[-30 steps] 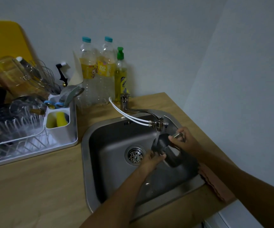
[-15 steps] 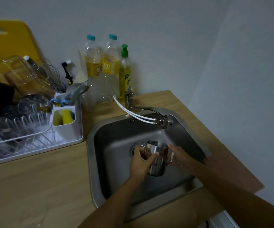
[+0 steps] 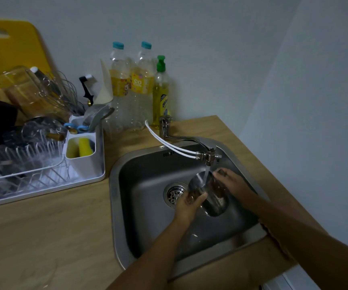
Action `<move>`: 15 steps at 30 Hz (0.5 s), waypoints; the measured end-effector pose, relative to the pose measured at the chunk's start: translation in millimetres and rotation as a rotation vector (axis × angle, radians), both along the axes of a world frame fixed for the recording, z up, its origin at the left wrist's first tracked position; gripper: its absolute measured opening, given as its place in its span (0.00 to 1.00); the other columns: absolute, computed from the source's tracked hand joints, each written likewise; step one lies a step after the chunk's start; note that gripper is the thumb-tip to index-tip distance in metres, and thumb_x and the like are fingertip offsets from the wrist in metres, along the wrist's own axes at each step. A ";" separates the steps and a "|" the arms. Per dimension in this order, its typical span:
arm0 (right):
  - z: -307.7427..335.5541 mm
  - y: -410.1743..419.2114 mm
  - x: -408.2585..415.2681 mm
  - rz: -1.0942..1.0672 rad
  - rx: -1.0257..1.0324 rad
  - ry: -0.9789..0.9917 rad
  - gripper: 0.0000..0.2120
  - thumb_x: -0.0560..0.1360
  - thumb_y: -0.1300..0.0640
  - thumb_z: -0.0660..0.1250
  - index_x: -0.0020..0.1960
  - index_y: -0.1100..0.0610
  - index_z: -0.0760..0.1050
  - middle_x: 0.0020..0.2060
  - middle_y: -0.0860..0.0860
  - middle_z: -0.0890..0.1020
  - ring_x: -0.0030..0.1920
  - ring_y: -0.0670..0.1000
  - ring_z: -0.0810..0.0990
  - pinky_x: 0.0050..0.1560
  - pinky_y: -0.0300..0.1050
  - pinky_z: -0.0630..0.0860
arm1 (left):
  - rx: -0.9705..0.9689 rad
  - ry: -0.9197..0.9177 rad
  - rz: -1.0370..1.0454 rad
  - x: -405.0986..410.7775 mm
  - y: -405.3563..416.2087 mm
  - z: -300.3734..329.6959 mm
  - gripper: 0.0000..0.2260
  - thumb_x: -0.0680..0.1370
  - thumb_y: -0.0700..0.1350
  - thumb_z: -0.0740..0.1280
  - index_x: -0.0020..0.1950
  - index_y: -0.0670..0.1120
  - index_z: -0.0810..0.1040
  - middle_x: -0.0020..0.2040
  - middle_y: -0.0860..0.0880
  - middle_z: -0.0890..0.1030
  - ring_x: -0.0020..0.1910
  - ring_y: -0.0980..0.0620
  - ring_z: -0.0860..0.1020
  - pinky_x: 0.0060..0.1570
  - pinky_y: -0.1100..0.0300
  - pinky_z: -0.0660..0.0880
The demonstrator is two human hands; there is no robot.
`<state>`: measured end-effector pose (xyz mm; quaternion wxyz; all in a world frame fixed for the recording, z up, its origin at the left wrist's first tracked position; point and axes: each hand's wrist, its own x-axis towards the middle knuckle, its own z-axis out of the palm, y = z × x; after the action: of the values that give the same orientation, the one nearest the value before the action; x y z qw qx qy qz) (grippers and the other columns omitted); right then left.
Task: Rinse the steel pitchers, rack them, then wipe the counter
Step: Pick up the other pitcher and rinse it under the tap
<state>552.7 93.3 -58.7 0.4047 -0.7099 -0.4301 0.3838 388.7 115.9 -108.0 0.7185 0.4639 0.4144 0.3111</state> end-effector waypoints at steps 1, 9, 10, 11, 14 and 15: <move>2.8 0.9 3.9 0.020 -0.018 -0.068 0.08 0.77 0.55 0.63 0.52 0.59 0.73 0.44 0.50 0.79 0.47 0.50 0.79 0.45 0.38 0.73 | -0.053 -0.015 0.004 6.6 -2.9 -1.0 0.08 0.73 0.41 0.71 0.52 0.46 0.77 0.51 0.45 0.81 0.44 0.55 0.79 0.42 0.65 0.77; 17.1 1.6 35.6 0.077 -0.238 -0.387 0.16 0.73 0.47 0.68 0.52 0.59 0.75 0.43 0.55 0.80 0.41 0.51 0.79 0.43 0.43 0.77 | -0.411 -0.120 0.042 38.3 -33.3 13.1 0.15 0.74 0.48 0.70 0.55 0.40 0.77 0.48 0.43 0.82 0.47 0.46 0.81 0.37 0.62 0.81; 21.0 2.4 36.8 0.114 -0.259 -0.418 0.17 0.74 0.47 0.68 0.51 0.61 0.77 0.42 0.57 0.81 0.39 0.51 0.79 0.42 0.44 0.77 | -0.456 -0.146 0.047 39.8 -36.2 16.5 0.15 0.74 0.49 0.70 0.54 0.40 0.77 0.47 0.44 0.82 0.46 0.46 0.81 0.36 0.62 0.81; 24.8 3.7 37.6 0.143 -0.290 -0.450 0.18 0.74 0.47 0.67 0.51 0.62 0.78 0.41 0.59 0.82 0.38 0.52 0.79 0.42 0.45 0.77 | -0.486 -0.172 0.042 41.0 -38.2 17.8 0.14 0.75 0.49 0.69 0.54 0.41 0.77 0.46 0.44 0.82 0.45 0.47 0.81 0.36 0.62 0.81; 27.8 11.3 42.6 0.174 -0.363 -0.539 0.23 0.73 0.43 0.66 0.49 0.64 0.80 0.44 0.63 0.83 0.41 0.56 0.81 0.47 0.47 0.77 | -0.577 -0.234 0.018 44.9 -44.2 25.0 0.11 0.76 0.51 0.66 0.51 0.45 0.75 0.45 0.45 0.81 0.44 0.48 0.81 0.39 0.61 0.81; 28.0 13.2 43.9 0.164 -0.390 -0.557 0.25 0.72 0.41 0.67 0.48 0.64 0.81 0.43 0.63 0.84 0.41 0.56 0.82 0.46 0.46 0.77 | -0.595 -0.239 0.021 46.7 -44.9 25.6 0.11 0.76 0.52 0.66 0.51 0.45 0.75 0.46 0.44 0.81 0.46 0.46 0.80 0.40 0.60 0.80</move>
<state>596.5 106.4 -30.7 0.0965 -0.8145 -0.4982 0.2812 435.4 71.0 -82.3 0.8630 0.1891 0.4047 0.2361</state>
